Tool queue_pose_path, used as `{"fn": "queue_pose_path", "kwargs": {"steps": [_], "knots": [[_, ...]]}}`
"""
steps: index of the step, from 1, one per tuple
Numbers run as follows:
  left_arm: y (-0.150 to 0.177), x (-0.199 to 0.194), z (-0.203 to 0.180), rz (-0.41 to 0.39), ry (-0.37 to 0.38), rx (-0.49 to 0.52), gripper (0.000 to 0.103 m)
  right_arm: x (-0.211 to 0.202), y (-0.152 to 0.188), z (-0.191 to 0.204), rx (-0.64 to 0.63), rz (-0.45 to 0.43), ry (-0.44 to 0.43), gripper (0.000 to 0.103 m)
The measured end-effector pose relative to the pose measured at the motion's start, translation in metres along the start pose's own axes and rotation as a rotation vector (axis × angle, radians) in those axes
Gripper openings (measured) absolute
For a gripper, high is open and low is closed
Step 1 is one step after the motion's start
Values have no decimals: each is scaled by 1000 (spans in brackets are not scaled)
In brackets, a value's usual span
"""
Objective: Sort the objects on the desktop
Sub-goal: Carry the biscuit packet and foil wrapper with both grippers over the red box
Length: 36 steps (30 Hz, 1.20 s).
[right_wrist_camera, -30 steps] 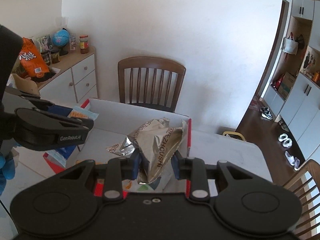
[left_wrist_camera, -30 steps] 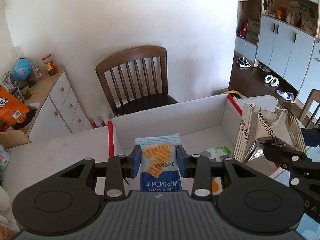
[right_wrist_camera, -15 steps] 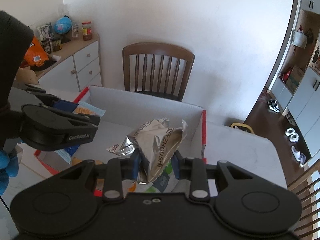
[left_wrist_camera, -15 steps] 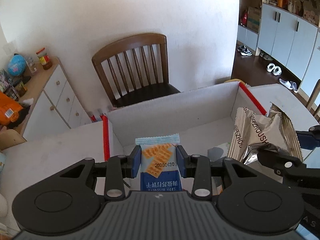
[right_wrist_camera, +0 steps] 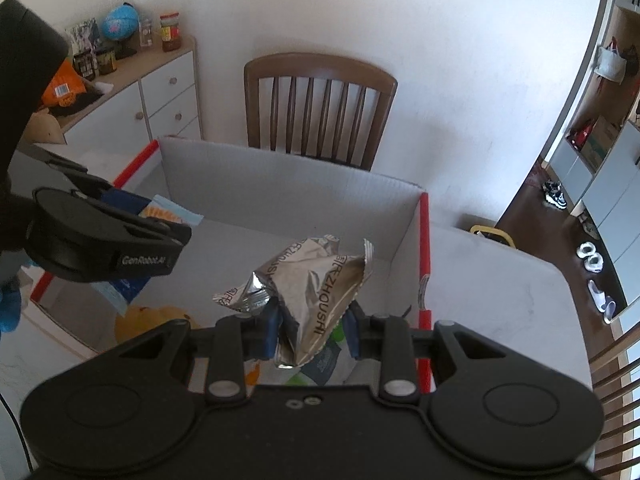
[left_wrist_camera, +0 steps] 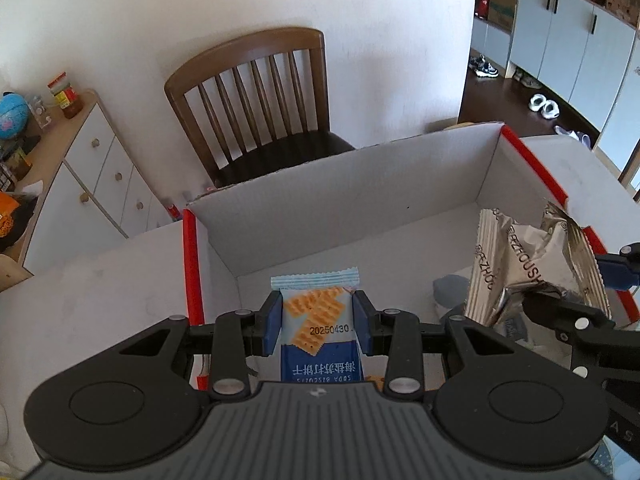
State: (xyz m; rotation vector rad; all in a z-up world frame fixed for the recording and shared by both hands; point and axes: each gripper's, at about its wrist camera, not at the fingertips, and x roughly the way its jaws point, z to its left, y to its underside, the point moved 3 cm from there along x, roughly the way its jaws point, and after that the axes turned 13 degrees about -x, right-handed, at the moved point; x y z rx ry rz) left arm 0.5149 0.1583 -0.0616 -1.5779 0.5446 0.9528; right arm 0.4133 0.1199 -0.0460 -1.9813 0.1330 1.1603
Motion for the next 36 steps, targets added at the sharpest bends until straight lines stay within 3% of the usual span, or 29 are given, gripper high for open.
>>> {"fn": "queue_pose_path", "kwargs": {"steps": [8, 20, 36], "knots": [[-4, 15, 1, 19, -16, 21, 36, 12, 2, 6, -52, 31, -13, 31], [-3, 38, -22, 92, -17, 163, 36, 29, 11, 20, -105, 88, -51, 32], [-5, 70, -20, 170, -43, 164, 36, 35, 13, 28, -128, 97, -113, 33]]}}
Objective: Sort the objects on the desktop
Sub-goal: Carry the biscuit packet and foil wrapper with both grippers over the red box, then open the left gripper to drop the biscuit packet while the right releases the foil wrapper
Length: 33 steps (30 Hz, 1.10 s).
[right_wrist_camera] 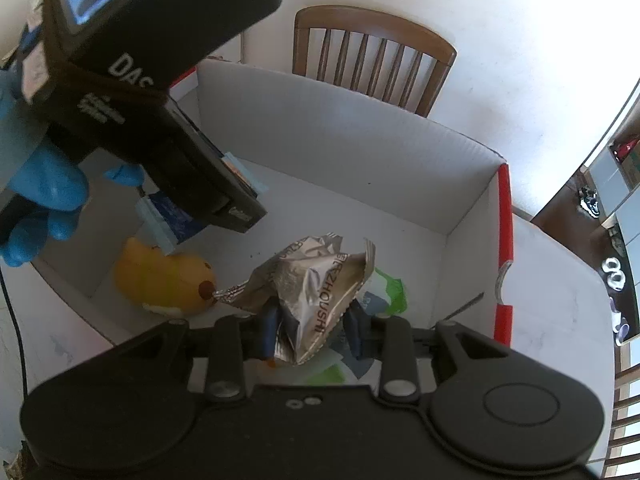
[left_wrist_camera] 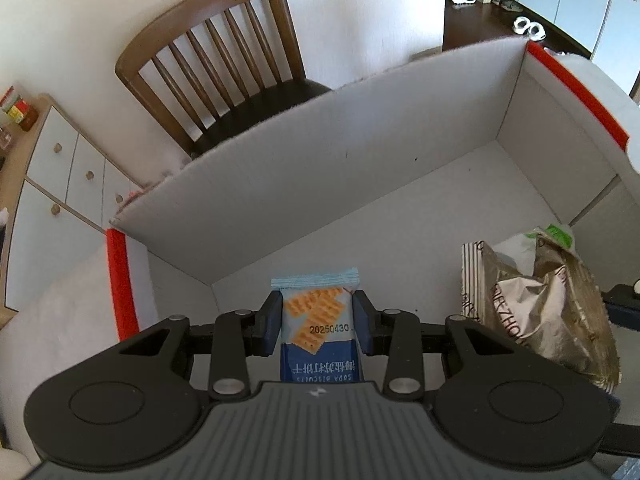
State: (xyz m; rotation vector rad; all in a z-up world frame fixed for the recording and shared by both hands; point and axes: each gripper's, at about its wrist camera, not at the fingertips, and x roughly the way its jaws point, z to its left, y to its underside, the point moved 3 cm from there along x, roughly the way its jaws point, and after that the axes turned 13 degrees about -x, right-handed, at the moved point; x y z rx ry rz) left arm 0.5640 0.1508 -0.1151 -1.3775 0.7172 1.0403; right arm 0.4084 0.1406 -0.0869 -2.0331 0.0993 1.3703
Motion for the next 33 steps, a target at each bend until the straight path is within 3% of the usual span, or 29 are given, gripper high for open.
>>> {"fn": "queue_pose_path", "kwargs": {"steps": [12, 19, 21, 23, 26, 33], "knots": [[5, 19, 1, 94, 26, -22, 37, 11, -5, -3, 12, 17, -15, 32], [5, 19, 1, 100, 23, -23, 39, 12, -4, -7, 26, 23, -14, 37], [4, 19, 3, 104, 25, -34, 42, 12, -3, -8, 34, 24, -16, 37], [3, 19, 5, 103, 29, -51, 57, 11, -3, -9, 38, 24, -14, 40], [0, 17, 4, 96, 46, -54, 61, 8, -3, -11, 40, 16, -4, 50], [-2, 6, 0, 62, 60, -51, 73, 0, -3, -13, 44, -3, -5, 58]]}}
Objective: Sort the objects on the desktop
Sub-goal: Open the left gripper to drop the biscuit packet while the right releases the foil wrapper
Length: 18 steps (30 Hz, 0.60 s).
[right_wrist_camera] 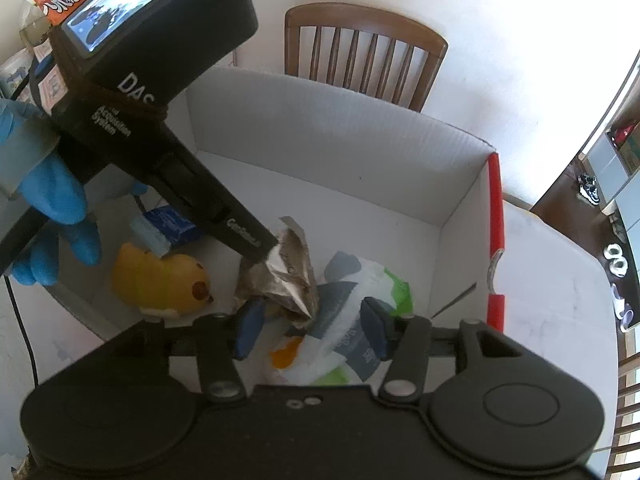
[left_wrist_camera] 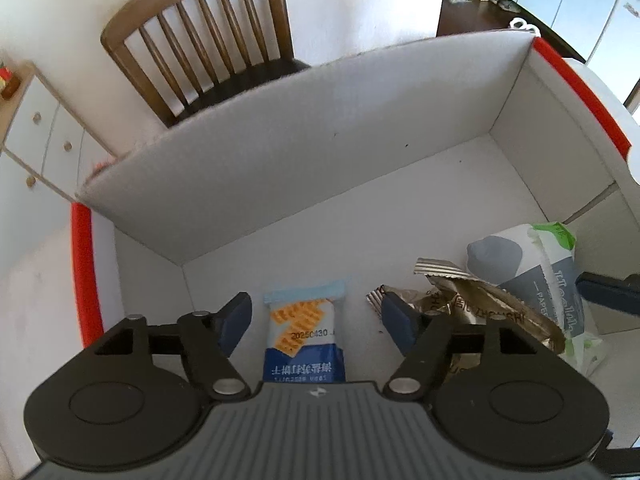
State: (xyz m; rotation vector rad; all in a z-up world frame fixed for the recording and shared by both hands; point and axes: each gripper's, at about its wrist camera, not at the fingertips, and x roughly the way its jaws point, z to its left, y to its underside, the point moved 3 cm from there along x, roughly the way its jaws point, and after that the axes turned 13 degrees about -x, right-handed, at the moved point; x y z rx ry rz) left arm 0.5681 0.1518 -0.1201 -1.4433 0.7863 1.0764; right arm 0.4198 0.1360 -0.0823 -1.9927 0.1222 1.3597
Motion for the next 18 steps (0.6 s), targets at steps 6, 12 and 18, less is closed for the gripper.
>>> {"fn": "queue_pose_path", "kwargs": {"steps": [6, 12, 18], "knots": [[-6, -8, 3, -23, 18, -12, 80, -10, -1, -2, 2, -17, -2, 69], [-2, -27, -4, -41, 19, -8, 83, -24, -1, -1, 8, -34, 2, 69], [2, -43, -2, -57, 33, -29, 84, -38, -1, -1, 19, -58, 3, 74]]}}
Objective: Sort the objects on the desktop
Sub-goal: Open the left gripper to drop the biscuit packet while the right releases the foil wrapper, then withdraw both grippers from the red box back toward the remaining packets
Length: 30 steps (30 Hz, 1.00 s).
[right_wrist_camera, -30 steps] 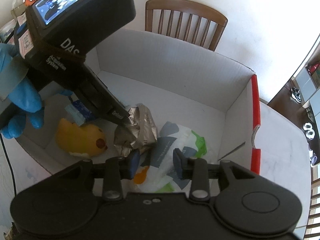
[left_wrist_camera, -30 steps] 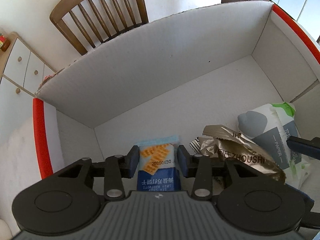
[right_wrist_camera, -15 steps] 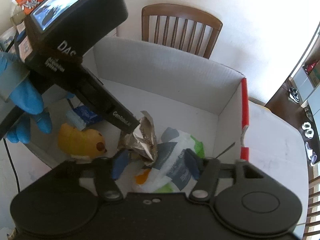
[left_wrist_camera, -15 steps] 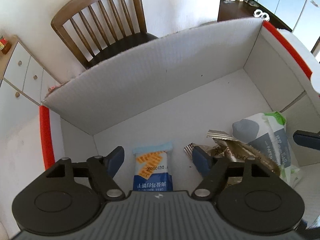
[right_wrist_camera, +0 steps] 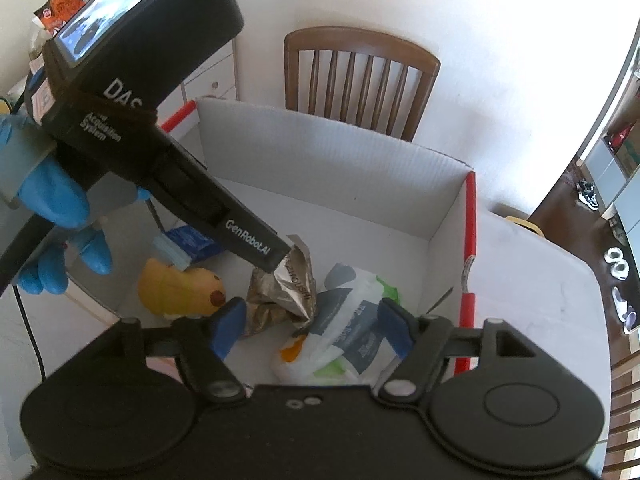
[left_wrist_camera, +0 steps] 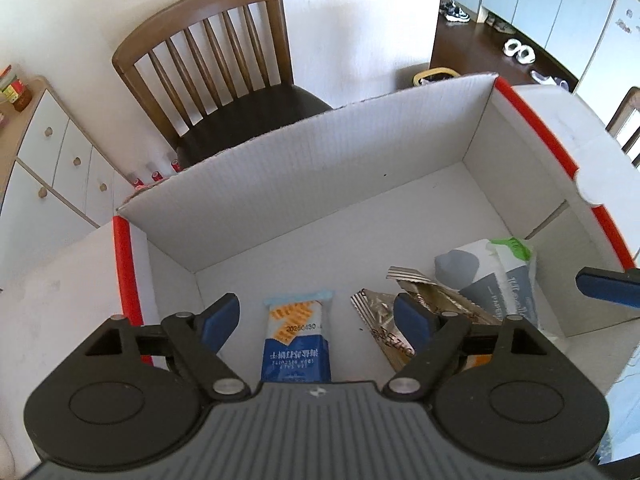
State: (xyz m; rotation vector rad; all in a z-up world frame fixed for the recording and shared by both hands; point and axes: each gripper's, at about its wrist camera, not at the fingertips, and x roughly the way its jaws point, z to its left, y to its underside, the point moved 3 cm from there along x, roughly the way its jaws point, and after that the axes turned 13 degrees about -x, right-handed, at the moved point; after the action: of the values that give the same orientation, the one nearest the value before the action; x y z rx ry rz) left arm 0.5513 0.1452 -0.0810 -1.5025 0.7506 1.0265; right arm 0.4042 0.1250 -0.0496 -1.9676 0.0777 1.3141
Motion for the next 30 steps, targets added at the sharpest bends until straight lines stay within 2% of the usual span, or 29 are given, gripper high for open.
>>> {"fn": "queue_pose_path", "kwargs": {"steps": [16, 18, 19, 30], "knots": [[12, -39, -9, -49, -5, 3, 90, -42, 7, 0, 34, -47, 27, 81], [15, -45, -10, -63, -10, 12, 96, -47, 10, -1, 38, -50, 32, 82], [16, -48, -11, -68, -12, 16, 103, -50, 11, -1, 38, -52, 33, 83], [33, -79, -18, -119, -18, 27, 103, -81, 29, 0, 49, -83, 52, 84]]}}
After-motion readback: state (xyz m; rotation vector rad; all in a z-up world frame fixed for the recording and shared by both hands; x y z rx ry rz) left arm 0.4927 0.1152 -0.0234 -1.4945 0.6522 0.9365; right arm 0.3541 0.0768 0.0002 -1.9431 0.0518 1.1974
